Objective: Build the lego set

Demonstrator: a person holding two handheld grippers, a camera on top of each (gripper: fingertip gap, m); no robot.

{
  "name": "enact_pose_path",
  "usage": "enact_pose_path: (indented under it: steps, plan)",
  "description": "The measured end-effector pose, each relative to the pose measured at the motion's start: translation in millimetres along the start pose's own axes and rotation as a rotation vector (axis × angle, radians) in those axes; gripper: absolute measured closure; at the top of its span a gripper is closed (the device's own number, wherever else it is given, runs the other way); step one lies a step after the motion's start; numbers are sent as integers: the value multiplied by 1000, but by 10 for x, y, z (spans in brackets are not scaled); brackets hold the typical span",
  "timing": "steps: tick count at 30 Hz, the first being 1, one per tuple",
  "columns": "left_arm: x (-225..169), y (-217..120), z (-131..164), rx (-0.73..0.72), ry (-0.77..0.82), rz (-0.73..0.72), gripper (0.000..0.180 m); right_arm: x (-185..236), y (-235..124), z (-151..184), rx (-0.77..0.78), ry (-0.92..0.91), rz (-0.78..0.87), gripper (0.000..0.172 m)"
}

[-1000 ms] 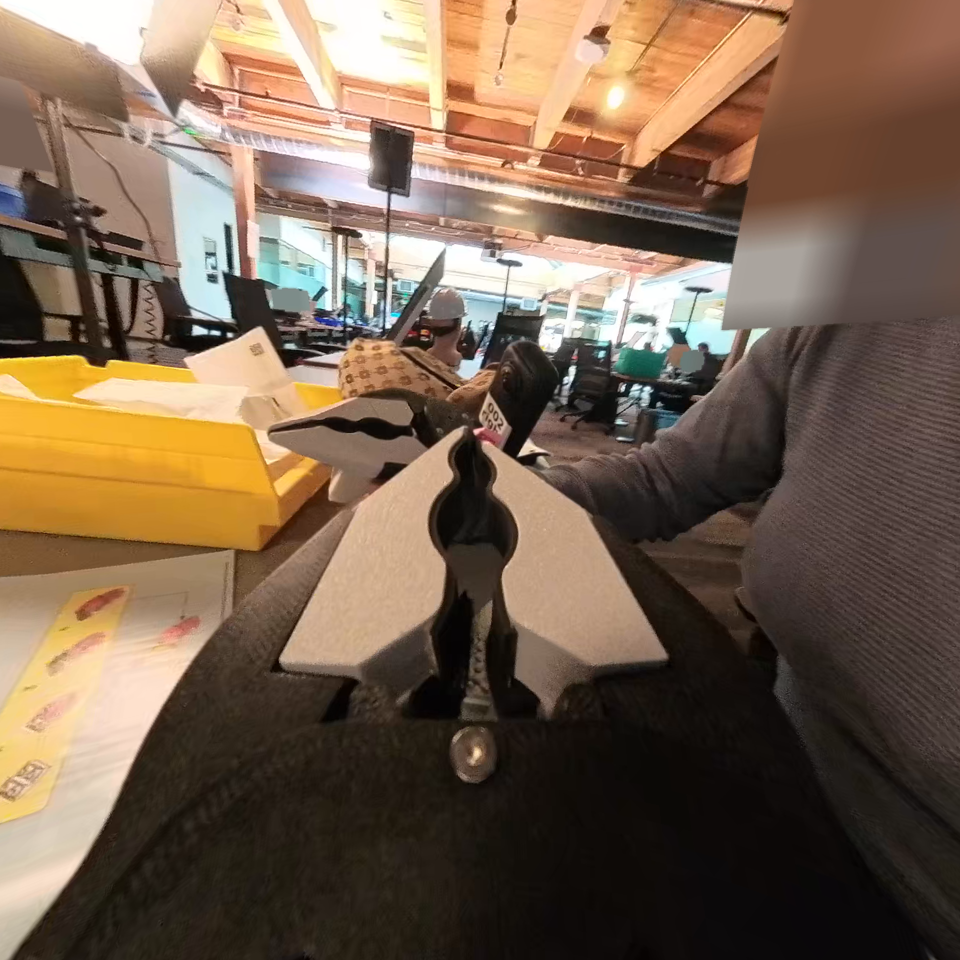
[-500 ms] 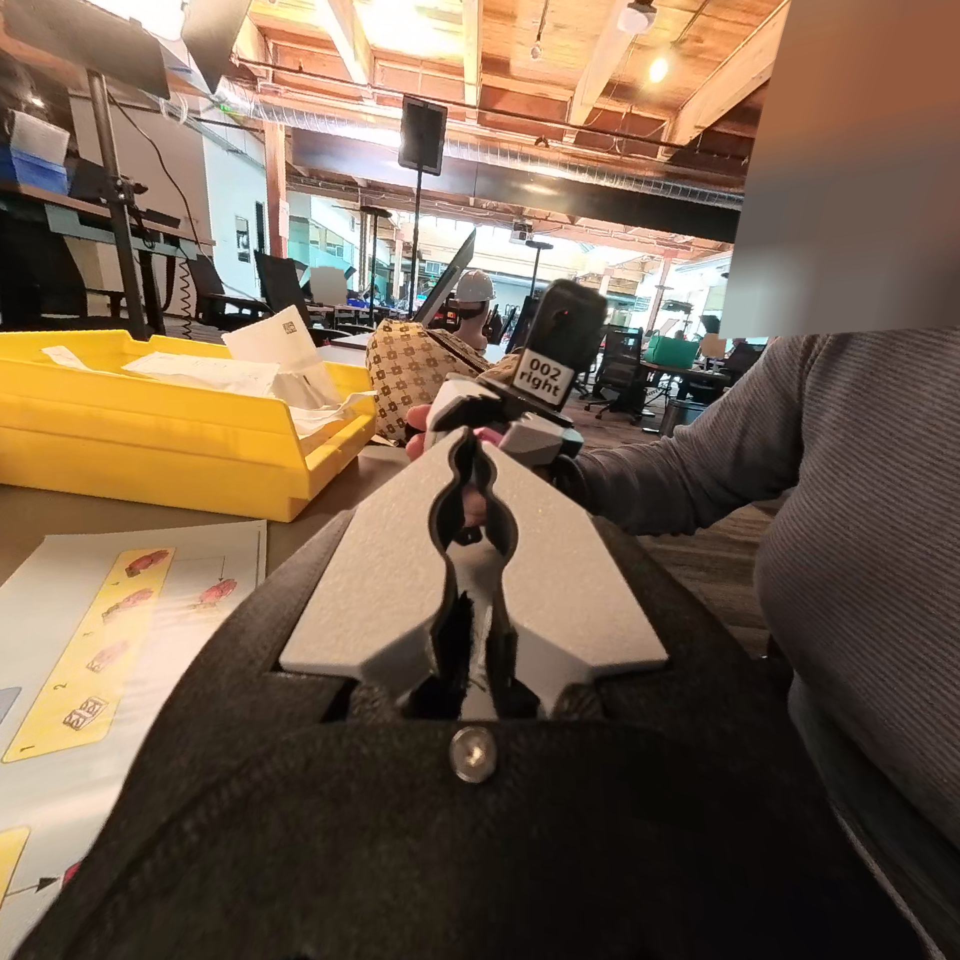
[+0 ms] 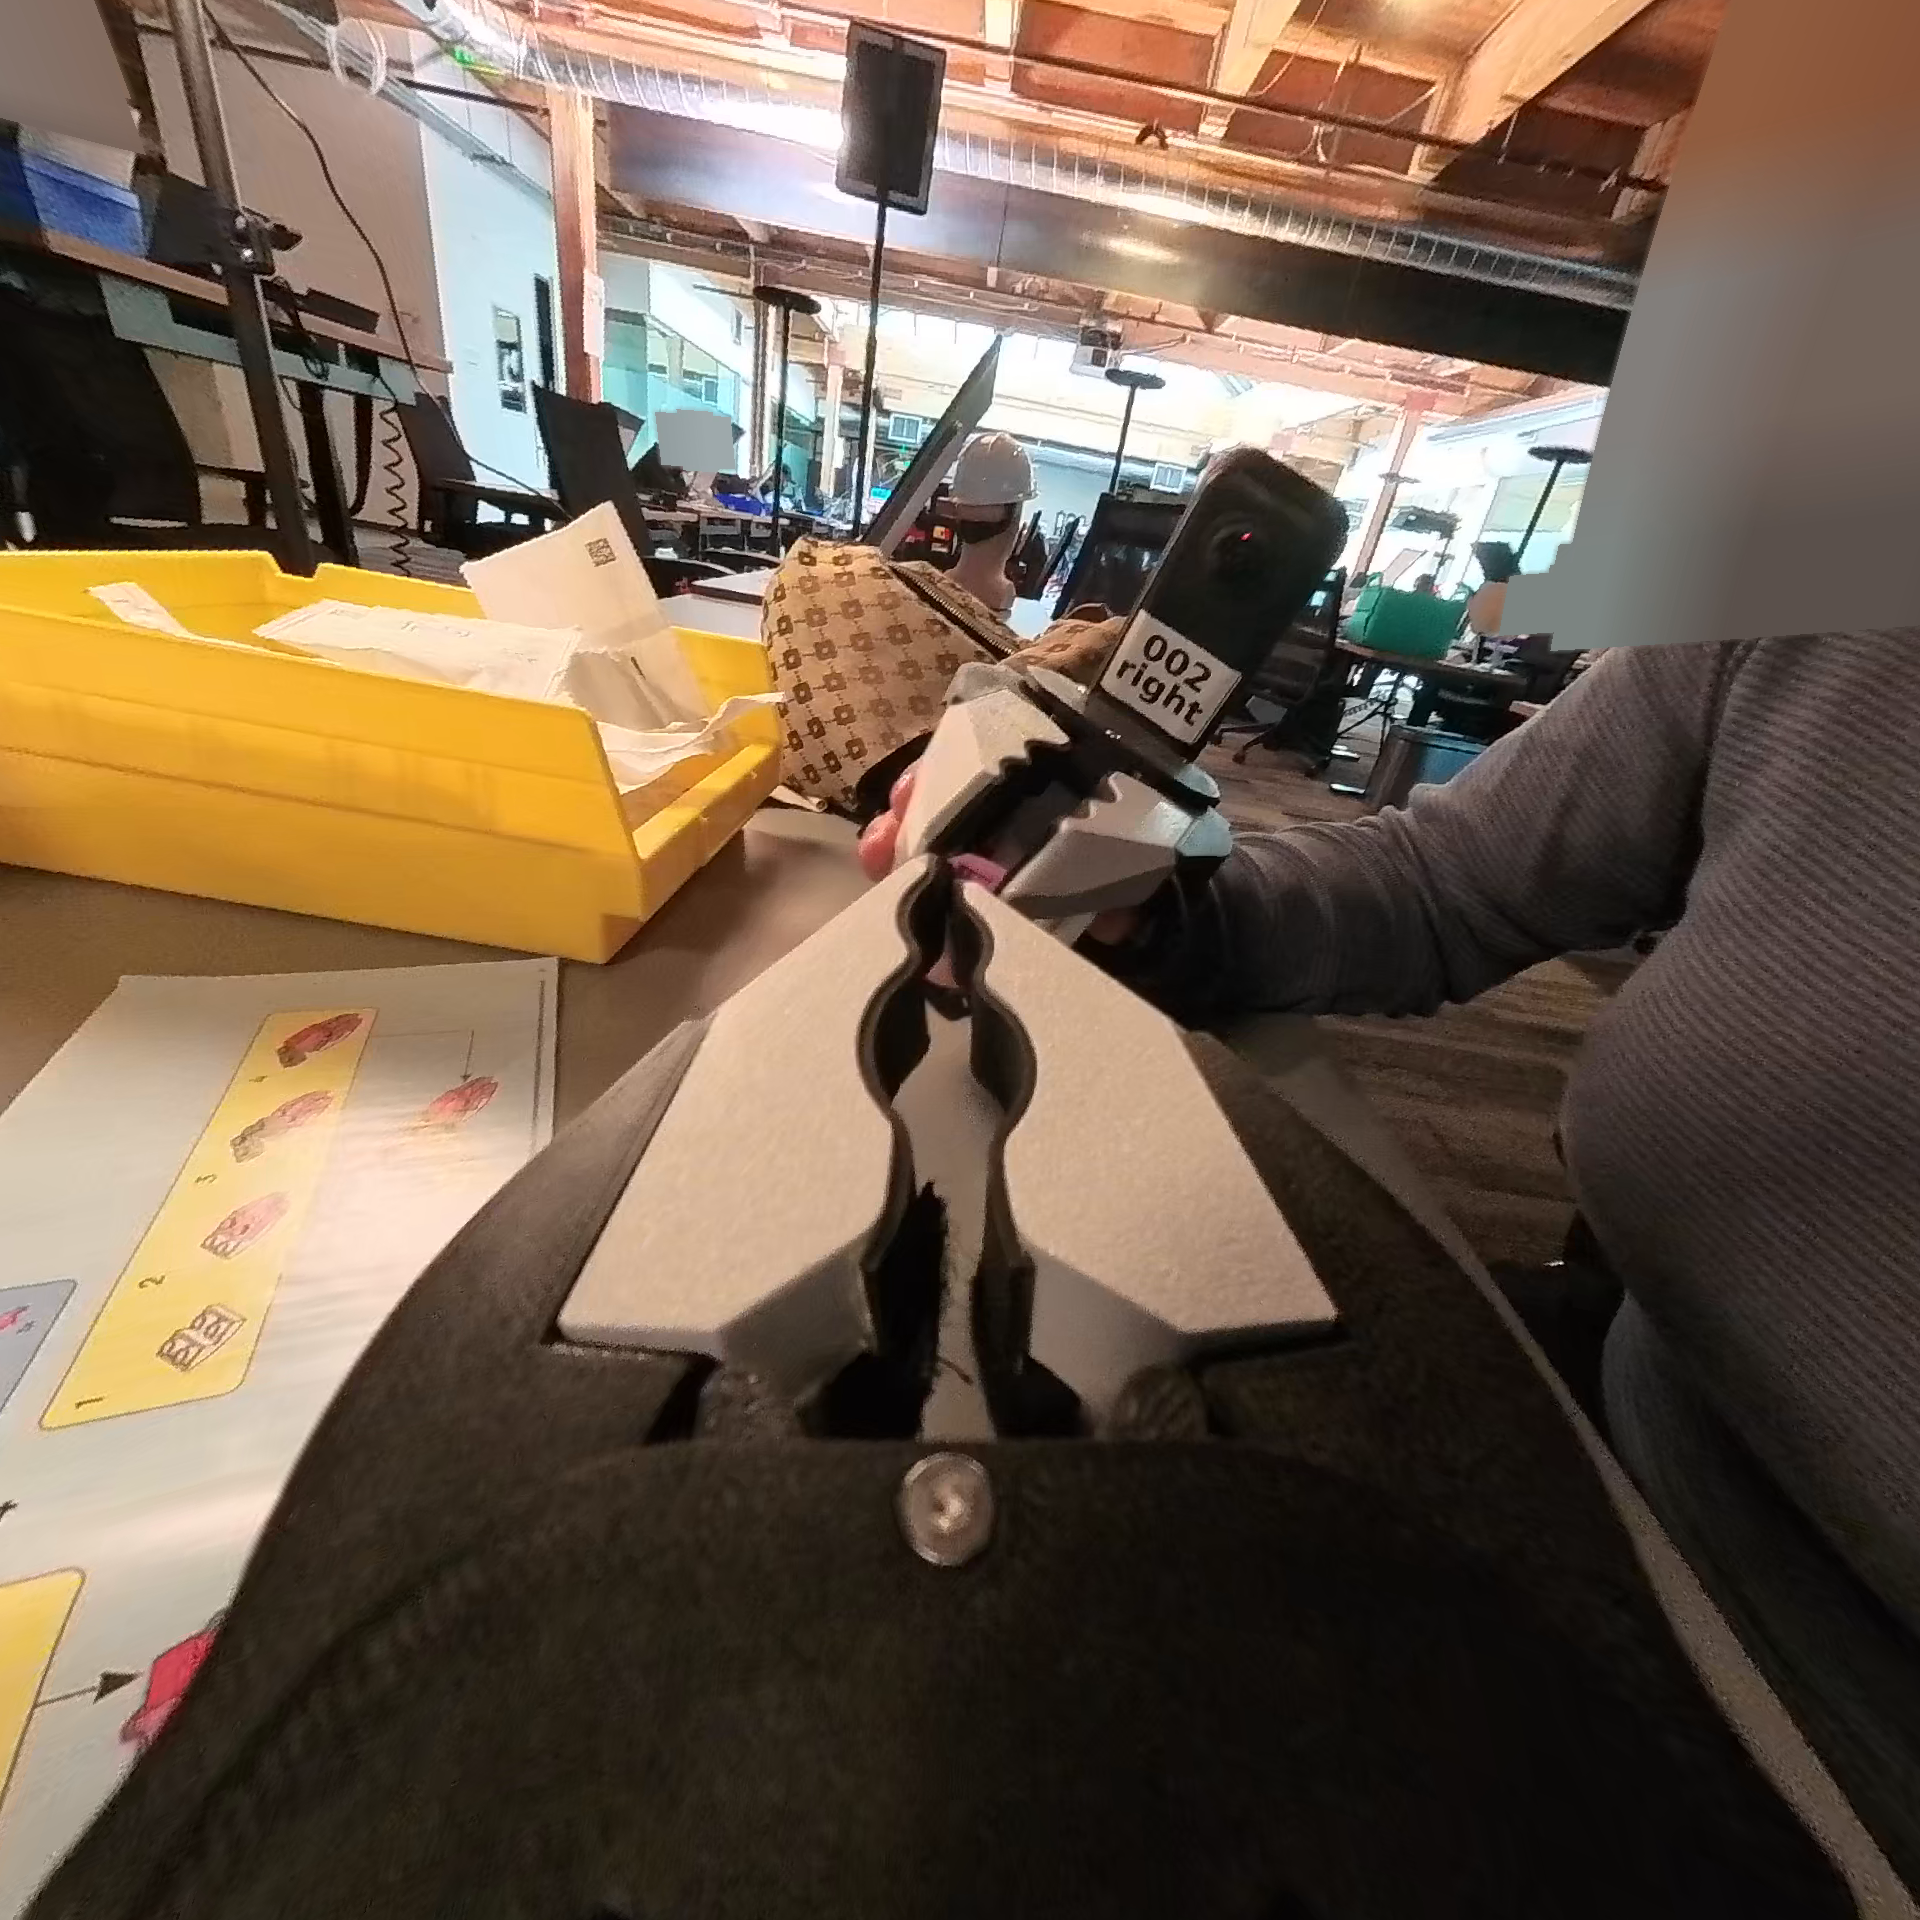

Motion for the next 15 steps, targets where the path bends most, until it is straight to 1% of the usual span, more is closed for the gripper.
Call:
enact_pose_path:
  steps: [2, 5, 10, 15]
  plan:
    - [19, -1, 20, 24, 11, -23, 180, -18, 3, 26, 22, 5, 5, 162]
    - [58, -17, 38, 59, 26, -71, 180, -79, -16, 46, 39, 10, 35, 171]
    - [69, 6, 92, 124, 50, -95, 180, -130, -25, 104, 91, 42, 30, 172]
    - [94, 7, 113, 157, 65, -132, 180, -142, -22, 138, 115, 20, 40, 172]
Point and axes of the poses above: each gripper's, where its closed fingertips meet, y out along the fingers, z out of its underside, x = y × z across the jaws, the point moved 6 cm from there along -y, back along the fingers, and after that the axes turned 7 degrees about y, right-handed, at the moved point
